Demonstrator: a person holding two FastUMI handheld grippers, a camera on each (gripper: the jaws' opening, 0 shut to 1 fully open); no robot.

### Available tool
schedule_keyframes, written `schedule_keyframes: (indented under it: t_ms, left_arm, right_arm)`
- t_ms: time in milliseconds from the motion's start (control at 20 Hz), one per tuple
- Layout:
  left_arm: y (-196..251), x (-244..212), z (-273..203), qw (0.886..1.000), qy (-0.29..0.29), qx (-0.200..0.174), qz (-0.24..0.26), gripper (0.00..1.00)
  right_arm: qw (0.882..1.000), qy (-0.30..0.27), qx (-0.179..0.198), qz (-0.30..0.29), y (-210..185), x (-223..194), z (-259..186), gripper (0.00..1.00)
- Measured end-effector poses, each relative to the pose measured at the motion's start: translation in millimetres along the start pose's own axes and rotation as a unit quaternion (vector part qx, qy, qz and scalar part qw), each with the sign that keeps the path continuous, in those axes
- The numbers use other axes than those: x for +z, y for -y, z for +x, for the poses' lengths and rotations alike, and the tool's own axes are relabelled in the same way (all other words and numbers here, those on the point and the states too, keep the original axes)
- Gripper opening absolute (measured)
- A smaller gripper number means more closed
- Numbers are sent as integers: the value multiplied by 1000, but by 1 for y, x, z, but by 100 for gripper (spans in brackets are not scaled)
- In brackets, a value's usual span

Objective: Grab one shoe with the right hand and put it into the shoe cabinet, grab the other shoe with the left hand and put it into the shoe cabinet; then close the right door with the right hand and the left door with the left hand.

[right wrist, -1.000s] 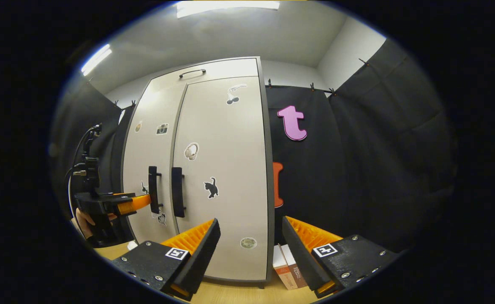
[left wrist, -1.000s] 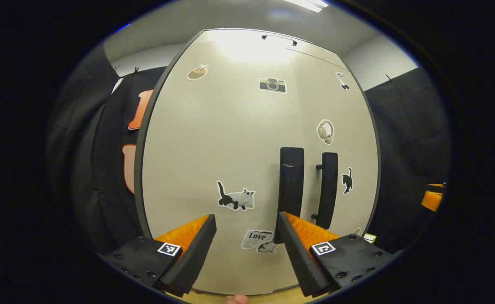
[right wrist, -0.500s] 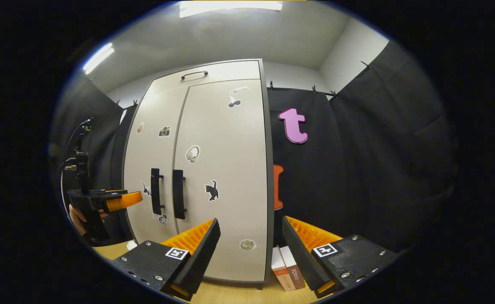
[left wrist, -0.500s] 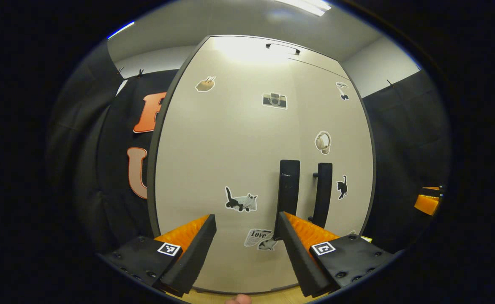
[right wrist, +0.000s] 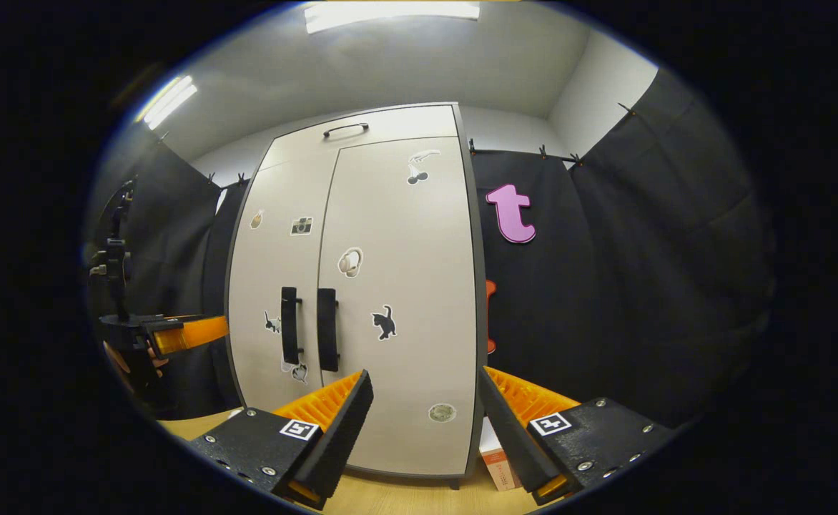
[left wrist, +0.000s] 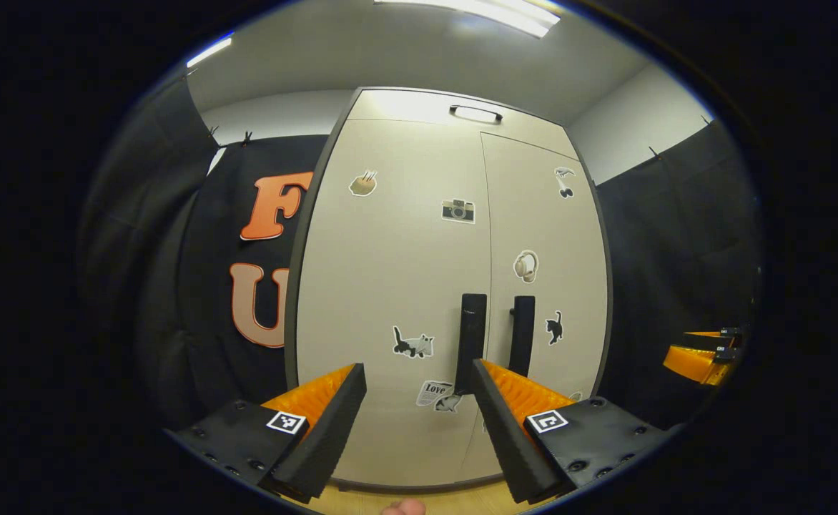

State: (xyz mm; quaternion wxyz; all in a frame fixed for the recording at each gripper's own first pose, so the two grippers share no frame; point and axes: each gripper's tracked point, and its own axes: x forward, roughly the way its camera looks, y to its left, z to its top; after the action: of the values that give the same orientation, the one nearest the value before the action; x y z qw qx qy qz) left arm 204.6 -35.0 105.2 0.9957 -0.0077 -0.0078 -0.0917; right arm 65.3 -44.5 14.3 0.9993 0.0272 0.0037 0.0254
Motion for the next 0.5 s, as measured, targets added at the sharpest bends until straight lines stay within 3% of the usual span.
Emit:
schedule_keyframes:
  t_ms: [500]
  left_arm:
    - [-5,8,-16,1000,2,7,9,96]
  right_arm:
    - [1000,-5,14,4,-22,-6,-4,92]
